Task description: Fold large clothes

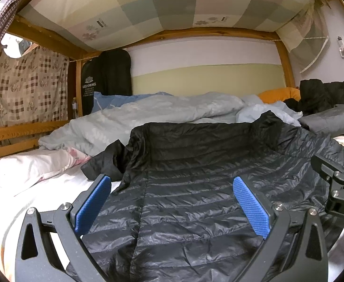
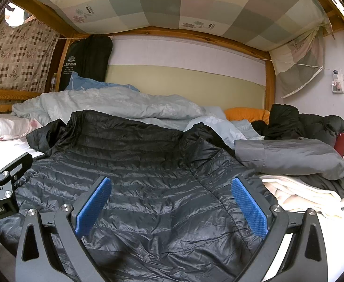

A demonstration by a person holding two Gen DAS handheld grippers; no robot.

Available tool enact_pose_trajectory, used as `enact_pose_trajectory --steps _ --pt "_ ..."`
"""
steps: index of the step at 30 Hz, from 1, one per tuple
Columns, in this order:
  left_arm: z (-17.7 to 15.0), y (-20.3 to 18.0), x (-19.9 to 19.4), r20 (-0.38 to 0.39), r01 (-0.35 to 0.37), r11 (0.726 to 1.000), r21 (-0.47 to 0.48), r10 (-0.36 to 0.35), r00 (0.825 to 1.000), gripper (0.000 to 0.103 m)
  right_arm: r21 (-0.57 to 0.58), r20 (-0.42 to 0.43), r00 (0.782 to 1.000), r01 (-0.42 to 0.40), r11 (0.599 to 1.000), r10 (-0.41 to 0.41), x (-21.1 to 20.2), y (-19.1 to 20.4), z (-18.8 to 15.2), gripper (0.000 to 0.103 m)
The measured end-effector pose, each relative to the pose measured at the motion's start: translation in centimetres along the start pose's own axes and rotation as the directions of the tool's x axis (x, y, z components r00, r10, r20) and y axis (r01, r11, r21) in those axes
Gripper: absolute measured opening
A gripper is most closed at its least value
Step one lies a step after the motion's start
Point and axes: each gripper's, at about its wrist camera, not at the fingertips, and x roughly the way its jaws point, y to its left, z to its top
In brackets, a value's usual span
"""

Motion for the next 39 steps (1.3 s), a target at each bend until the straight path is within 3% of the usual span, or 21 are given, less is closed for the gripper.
enact_pose_trajectory --steps 31,35,39 --pt "0.0 0.0 0.0 0.002 0.001 1.000 0.007 -0.001 1.000 0.103 -0.002 -0.003 1.000 0.001 1.000 -0.001 0.0 0.0 0.1 0.103" --pt "0.1 0.0 -0.1 0.008 -0.075 0.997 0.004 0.075 0.997 0.103 0.000 -0.002 1.000 -0.003 1.000 0.003 0.0 0.0 0.3 0.103" --pt "0.0 0.8 0.0 0.005 -0.057 0.998 -0.028 0.057 0.998 0.103 0.004 -0.005 1.000 -0.008 1.000 0.008 0.3 -0.1 -0.4 0.103"
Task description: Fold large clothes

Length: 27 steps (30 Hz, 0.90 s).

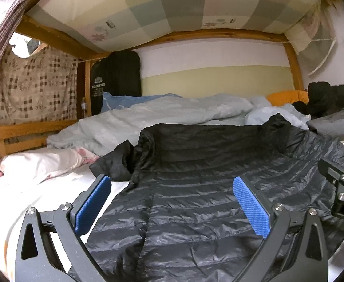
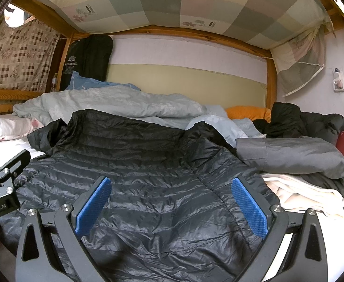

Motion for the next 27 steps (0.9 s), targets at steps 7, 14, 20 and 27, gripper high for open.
enact_pose_trajectory --steps 7,14,20,27 --pt "-0.18 0.53 0.47 -0.019 0.000 1.000 -0.030 0.000 1.000 0.103 0.008 -0.011 1.000 0.011 1.000 -0.011 0.64 0.08 -0.55 0.103" --pt "-0.34 0.50 0.08 -0.009 0.002 1.000 -0.031 -0.002 1.000 0.103 0.027 -0.041 0.999 -0.007 1.000 0.009 0.57 -0.49 -0.10 0.103" --pt "-0.35 0.08 -0.32 0.010 -0.007 1.000 -0.008 0.007 1.000 0.103 0.030 -0.070 0.997 -0.029 0.999 0.031 0.85 -0.52 0.01 0.103" --pt "-0.26 0.16 -0.36 0.017 0.016 1.000 -0.011 -0.016 1.000 0.103 0.025 -0.061 0.998 -0.008 1.000 0.009 0.40 -0.42 0.21 0.103"
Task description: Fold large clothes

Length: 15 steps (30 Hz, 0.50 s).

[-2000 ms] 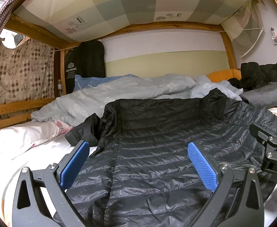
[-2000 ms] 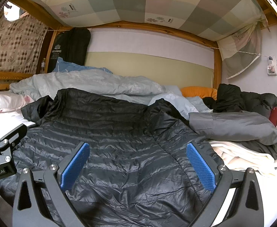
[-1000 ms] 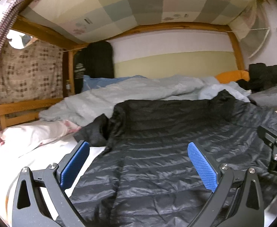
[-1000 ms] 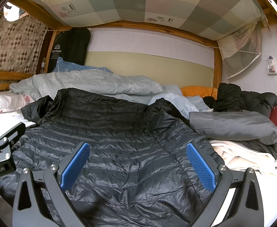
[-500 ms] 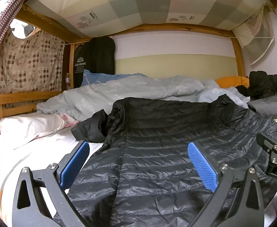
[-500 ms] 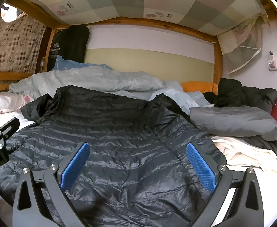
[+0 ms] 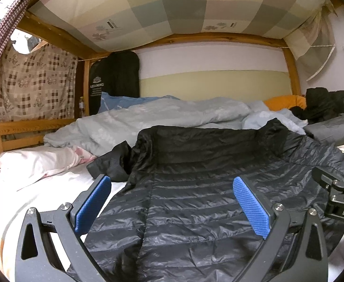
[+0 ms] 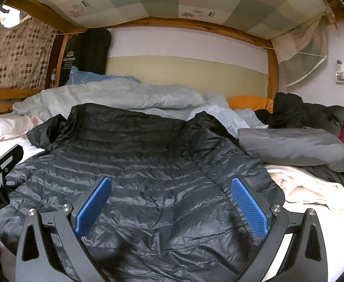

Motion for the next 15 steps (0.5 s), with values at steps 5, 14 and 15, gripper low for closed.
enact_pose_trajectory --steps 5,14,15 --pt "0.0 -0.3 -0.1 0.004 -0.010 1.000 0.006 0.010 1.000 0.103 0.023 0.034 0.996 -0.088 0.996 0.087 -0.8 -0.7 0.2 0.103" --pt "0.1 -0.3 -0.1 0.012 -0.009 1.000 0.007 0.009 1.000 0.103 -0.031 0.034 0.999 0.026 0.999 -0.025 -1.9 0.4 0.8 0.103" --pt "0.1 -0.3 -0.1 0.011 0.002 1.000 0.008 -0.002 1.000 0.103 -0.035 0.040 0.999 0.028 0.999 -0.027 -2.1 0.5 0.9 0.103"
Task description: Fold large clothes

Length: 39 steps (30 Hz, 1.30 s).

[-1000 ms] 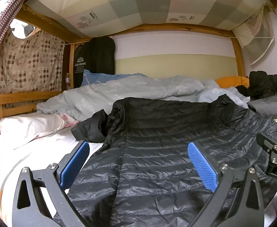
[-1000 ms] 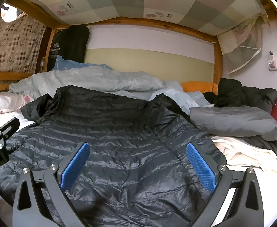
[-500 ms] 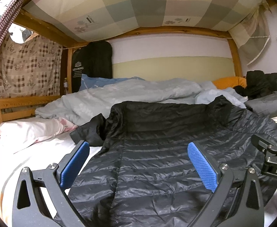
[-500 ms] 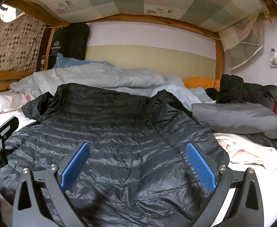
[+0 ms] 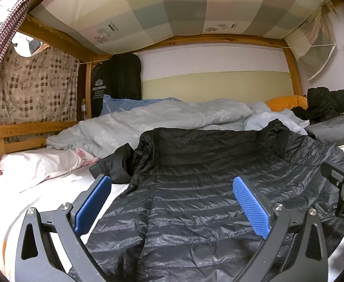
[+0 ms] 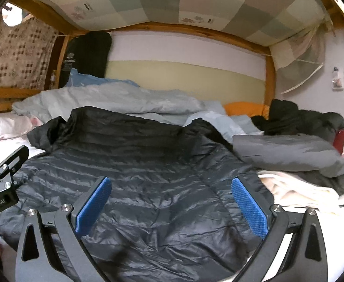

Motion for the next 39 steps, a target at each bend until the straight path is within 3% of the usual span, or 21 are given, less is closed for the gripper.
enact_pose_trajectory --steps 2,4,6,9,14,18,25,29,32,36,39 --pt "0.1 -0.4 0.1 -0.020 0.052 0.998 0.018 -0.052 0.998 0.100 -0.018 0.022 1.000 0.013 1.000 -0.012 -0.7 0.1 0.5 0.103" --pt "0.3 -0.8 -0.6 0.003 0.015 0.999 0.042 -0.016 1.000 0.097 -0.025 0.081 0.995 0.053 0.998 -0.051 -2.0 -0.1 1.1 0.103" --pt "0.8 -0.8 -1.6 0.022 0.028 0.999 0.028 -0.029 0.999 0.097 0.003 0.102 0.993 0.053 0.999 -0.053 -2.9 -0.9 1.7 0.103" --pt "2.3 -0.3 -3.1 0.038 0.057 0.998 -0.019 -0.056 0.998 0.097 0.092 0.080 0.997 0.004 0.996 -0.011 -3.8 -3.2 3.1 0.103" --pt "4.9 -0.4 -5.9 0.118 0.050 0.999 0.010 -0.051 0.992 0.097 0.158 0.053 0.998 0.024 0.987 -0.032 -4.5 -7.5 4.6 0.103" --pt "4.8 -0.2 -7.1 0.076 0.099 0.995 -0.012 -0.098 0.992 0.097 0.148 0.028 1.000 -0.008 0.989 0.004 -5.2 -10.4 5.1 0.102" --pt "3.7 -1.1 -8.8 0.040 0.100 0.995 0.008 -0.100 0.994 0.098 0.208 -0.002 0.999 0.042 0.977 -0.043 -6.0 -15.5 5.2 0.099" --pt "3.8 -2.2 -9.7 0.065 0.079 0.995 0.064 -0.083 0.994 0.098 0.240 -0.062 0.997 0.064 0.969 -0.051 -5.7 -19.0 4.3 0.098" --pt "3.6 -2.3 -9.7 0.050 0.104 0.993 0.046 -0.106 0.993 0.098 0.301 -0.164 0.985 0.102 0.948 -0.054 -4.2 -22.0 2.4 0.097" --pt "3.3 -2.2 -9.7 0.016 0.156 0.988 -0.015 -0.156 0.988 0.099 0.274 -0.321 0.940 0.207 0.939 -0.114 -1.7 -23.5 -0.5 0.082" --pt "2.2 -3.3 -8.1 -0.100 0.232 0.973 -0.010 -0.231 0.968 0.101 0.172 -0.379 0.914 0.222 0.960 -0.144 -0.2 -22.3 -2.0 0.075"
